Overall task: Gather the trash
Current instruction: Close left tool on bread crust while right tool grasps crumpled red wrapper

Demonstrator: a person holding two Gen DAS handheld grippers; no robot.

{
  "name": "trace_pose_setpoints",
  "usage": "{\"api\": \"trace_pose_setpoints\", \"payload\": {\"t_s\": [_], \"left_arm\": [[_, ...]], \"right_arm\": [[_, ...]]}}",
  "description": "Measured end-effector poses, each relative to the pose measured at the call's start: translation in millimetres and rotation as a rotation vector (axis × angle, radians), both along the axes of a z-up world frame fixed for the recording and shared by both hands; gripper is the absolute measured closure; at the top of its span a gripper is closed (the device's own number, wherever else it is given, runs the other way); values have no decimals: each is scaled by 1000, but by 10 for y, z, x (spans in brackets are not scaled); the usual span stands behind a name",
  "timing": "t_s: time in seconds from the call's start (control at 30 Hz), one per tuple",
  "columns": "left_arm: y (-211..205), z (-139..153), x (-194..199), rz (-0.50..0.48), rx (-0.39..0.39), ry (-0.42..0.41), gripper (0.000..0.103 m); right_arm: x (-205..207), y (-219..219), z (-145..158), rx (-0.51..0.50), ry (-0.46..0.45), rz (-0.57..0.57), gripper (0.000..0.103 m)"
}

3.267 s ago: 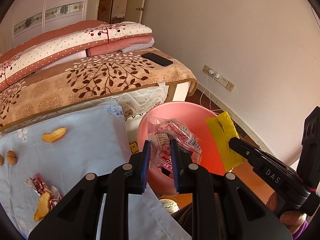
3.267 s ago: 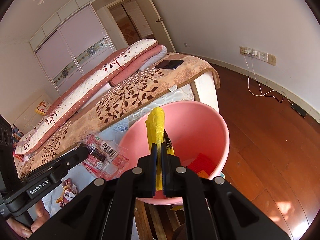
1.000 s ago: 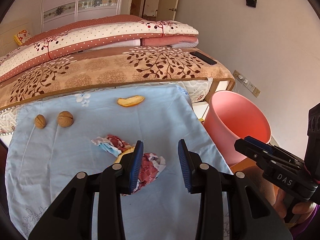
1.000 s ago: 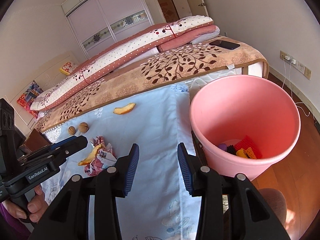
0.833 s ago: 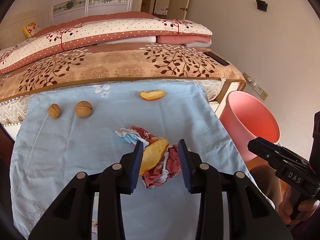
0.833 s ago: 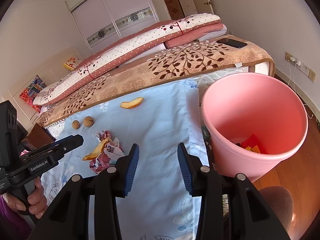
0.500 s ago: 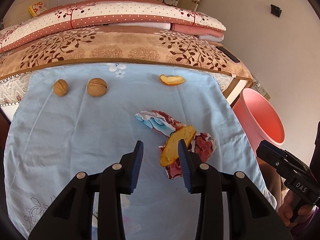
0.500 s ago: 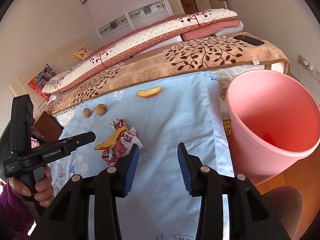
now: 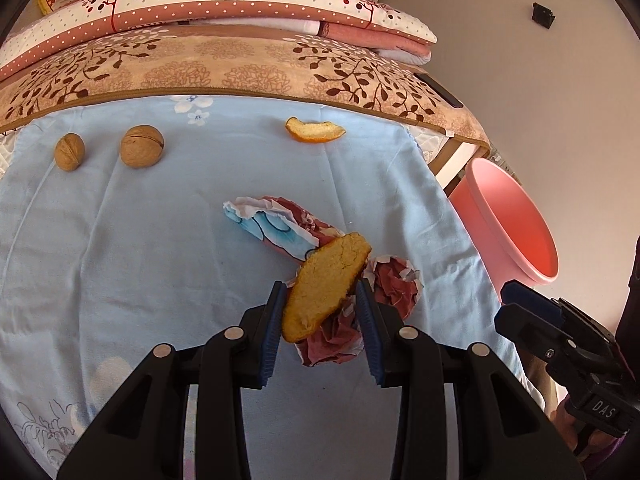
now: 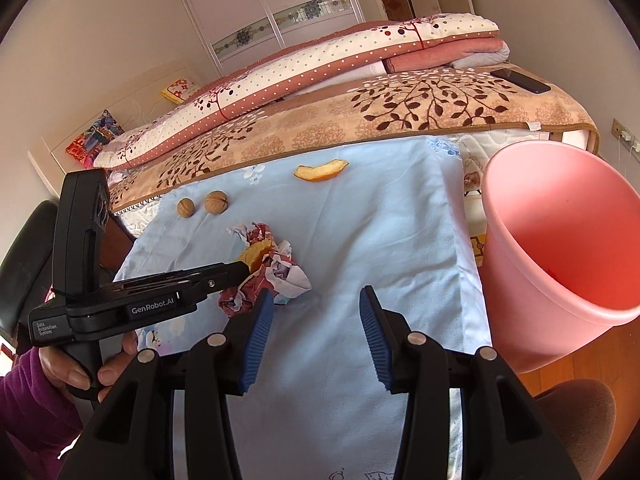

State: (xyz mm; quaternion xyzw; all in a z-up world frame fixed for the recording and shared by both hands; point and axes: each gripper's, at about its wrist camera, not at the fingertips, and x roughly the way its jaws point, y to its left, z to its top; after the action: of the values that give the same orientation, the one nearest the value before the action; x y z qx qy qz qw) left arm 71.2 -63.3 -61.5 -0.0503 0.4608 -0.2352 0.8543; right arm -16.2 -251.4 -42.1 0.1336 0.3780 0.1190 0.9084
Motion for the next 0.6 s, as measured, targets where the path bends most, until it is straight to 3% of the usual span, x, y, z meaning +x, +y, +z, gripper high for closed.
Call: {"api": "trace_pose_setpoints", "payload": {"t_s": [0.1, 0.27, 0.6], "left_arm": [[-6, 27, -63, 9, 9, -37, 73], [5, 61, -115, 11, 11, -63, 96], [228, 258, -246, 48, -36, -124, 99]], "right_arm": [[13, 34, -29, -1, 13, 13, 59], [33, 93, -72, -1, 33, 40, 58], [129, 265, -101, 9, 51, 110, 56]]}}
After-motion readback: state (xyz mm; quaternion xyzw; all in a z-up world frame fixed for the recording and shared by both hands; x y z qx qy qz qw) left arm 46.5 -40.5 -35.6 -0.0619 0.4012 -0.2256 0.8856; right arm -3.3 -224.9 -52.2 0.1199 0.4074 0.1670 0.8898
